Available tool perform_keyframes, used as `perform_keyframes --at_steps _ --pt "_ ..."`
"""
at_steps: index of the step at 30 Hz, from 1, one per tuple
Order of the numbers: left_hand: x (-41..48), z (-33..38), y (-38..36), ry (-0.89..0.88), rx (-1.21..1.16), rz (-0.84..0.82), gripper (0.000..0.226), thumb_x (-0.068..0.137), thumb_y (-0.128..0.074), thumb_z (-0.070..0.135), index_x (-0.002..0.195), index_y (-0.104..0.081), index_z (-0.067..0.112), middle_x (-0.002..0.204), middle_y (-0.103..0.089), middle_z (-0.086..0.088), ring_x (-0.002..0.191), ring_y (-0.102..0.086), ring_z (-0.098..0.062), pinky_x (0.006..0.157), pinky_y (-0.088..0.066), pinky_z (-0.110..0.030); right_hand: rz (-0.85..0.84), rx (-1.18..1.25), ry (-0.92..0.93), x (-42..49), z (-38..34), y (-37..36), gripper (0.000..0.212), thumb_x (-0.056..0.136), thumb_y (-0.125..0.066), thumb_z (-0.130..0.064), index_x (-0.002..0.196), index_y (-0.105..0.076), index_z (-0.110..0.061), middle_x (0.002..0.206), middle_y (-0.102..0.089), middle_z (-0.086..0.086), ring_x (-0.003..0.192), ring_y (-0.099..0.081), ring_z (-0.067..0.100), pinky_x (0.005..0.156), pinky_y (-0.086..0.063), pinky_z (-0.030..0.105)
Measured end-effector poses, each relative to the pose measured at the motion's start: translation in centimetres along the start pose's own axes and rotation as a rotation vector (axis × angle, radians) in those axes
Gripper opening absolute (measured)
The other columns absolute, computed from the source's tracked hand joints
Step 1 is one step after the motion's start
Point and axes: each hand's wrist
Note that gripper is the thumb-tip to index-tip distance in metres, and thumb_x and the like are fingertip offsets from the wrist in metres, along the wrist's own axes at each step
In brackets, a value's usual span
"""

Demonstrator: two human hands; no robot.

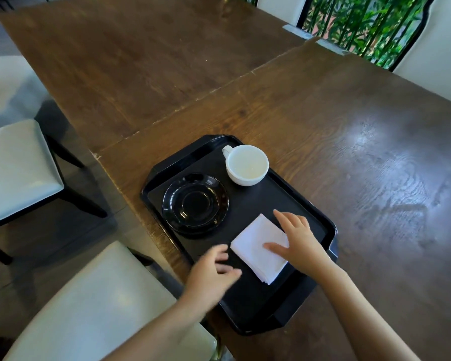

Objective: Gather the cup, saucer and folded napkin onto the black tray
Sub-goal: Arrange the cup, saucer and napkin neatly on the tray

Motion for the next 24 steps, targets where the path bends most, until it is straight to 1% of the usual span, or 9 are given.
perform_keyframes --at_steps 3,5,7,9,12,15,17,21,24 --pt "0.0 -0.4 -2.2 0.018 -0.018 0.006 0.063 0.085 -0.064 0.018 0.14 -0.033 0.025 0.133 -0.043 0.006 0.097 -0.052 0.001 0.064 -0.039 -0.007 -0.091 -0.034 -0.016 -1.6 0.2 -0.6 0.098 0.078 -0.061 -0.059 0.15 -0.009 -0.018 0.155 -0.017 -0.003 0.141 -0.011 0.019 0.115 -0.023 0.038" --pt "0.5 -0.3 -3.1 -0.007 -0.024 0.014 0.064 0.086 -0.062 0.015 0.141 -0.032 0.024 0.137 -0.037 0.004 0.098 -0.052 0.001 0.071 -0.039 -0.008 -0.089 -0.059 -0.026 -2.2 0.0 -1.0 0.1 0.078 -0.06 -0.06 0.15 -0.008 -0.015 0.156 -0.015 -0.002 0.141 -0.011 0.019 0.115 -0.022 0.036" --pt "0.9 -0.2 -3.6 -0.009 -0.015 0.018 0.064 0.086 -0.062 0.014 0.142 -0.032 0.021 0.138 -0.035 0.001 0.099 -0.053 -0.001 0.078 -0.04 -0.013 -0.057 -0.086 -0.039 -2.4 0.0 -1.3 0.099 0.078 -0.059 -0.061 0.15 -0.009 -0.014 0.155 -0.017 -0.002 0.14 -0.013 0.02 0.114 -0.022 0.036" --pt "1.4 -0.3 -3.8 -0.012 -0.01 0.028 0.063 0.086 -0.061 0.014 0.142 -0.033 0.021 0.137 -0.035 0.001 0.097 -0.055 -0.001 0.079 -0.04 -0.014 -0.023 -0.098 -0.056 -2.6 -0.1 -1.5 0.098 0.078 -0.059 -0.061 0.149 -0.011 -0.014 0.153 -0.02 -0.001 0.139 -0.016 0.02 0.113 -0.023 0.036" --pt "1.9 -0.5 -3.9 -0.022 -0.01 0.019 0.059 0.086 -0.06 0.013 0.14 -0.037 0.023 0.133 -0.036 0.002 0.093 -0.057 0.002 0.075 -0.04 -0.012 0.008 -0.111 -0.062 -2.8 0.0 -1.7 0.097 0.078 -0.058 -0.062 0.149 -0.013 -0.014 0.15 -0.024 0.0 0.137 -0.018 0.021 0.112 -0.025 0.036" --pt "2.3 -0.8 -4.0 -0.044 0.004 0.026 0.055 0.086 -0.06 0.013 0.136 -0.041 0.025 0.13 -0.036 0.003 0.086 -0.055 0.006 0.062 -0.039 -0.004 0.009 -0.117 -0.056 -2.7 -0.1 -1.6 0.097 0.078 -0.059 -0.061 0.149 -0.014 -0.013 0.149 -0.025 0.002 0.136 -0.019 0.021 0.112 -0.026 0.035" --pt "2.6 -0.8 -4.1 -0.049 0.01 0.029 0.055 0.086 -0.06 0.012 0.136 -0.041 0.023 0.13 -0.036 0.001 0.084 -0.055 0.007 0.059 -0.038 -0.003 0.01 -0.115 -0.057 -2.6 -0.1 -1.6 0.097 0.078 -0.06 -0.06 0.148 -0.014 -0.012 0.149 -0.025 0.002 0.137 -0.019 0.022 0.113 -0.026 0.035" --pt "2.7 -0.7 -4.2 -0.041 0.016 0.025 0.06 0.086 -0.06 0.014 0.141 -0.036 0.019 0.135 -0.034 -0.001 0.088 -0.056 0.0 0.073 -0.04 -0.012 -0.005 -0.116 -0.064 -2.5 -0.1 -1.3 0.097 0.078 -0.06 -0.06 0.149 -0.014 -0.012 0.15 -0.024 0.003 0.138 -0.017 0.022 0.113 -0.025 0.036" --pt "2.6 -0.6 -3.9 -0.033 0.028 -0.018 0.059 0.087 -0.058 0.016 0.141 -0.035 0.019 0.137 -0.033 -0.002 0.091 -0.058 -0.002 0.076 -0.04 -0.015 -0.018 -0.097 -0.068 -2.5 -0.1 -1.2 0.097 0.078 -0.06 -0.06 0.149 -0.013 -0.011 0.15 -0.024 0.002 0.139 -0.016 0.022 0.112 -0.026 0.036"
Point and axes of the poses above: each hand's wrist, its own x-axis towards the middle knuckle, its own y-axis out of the back of the hand, z = x × y
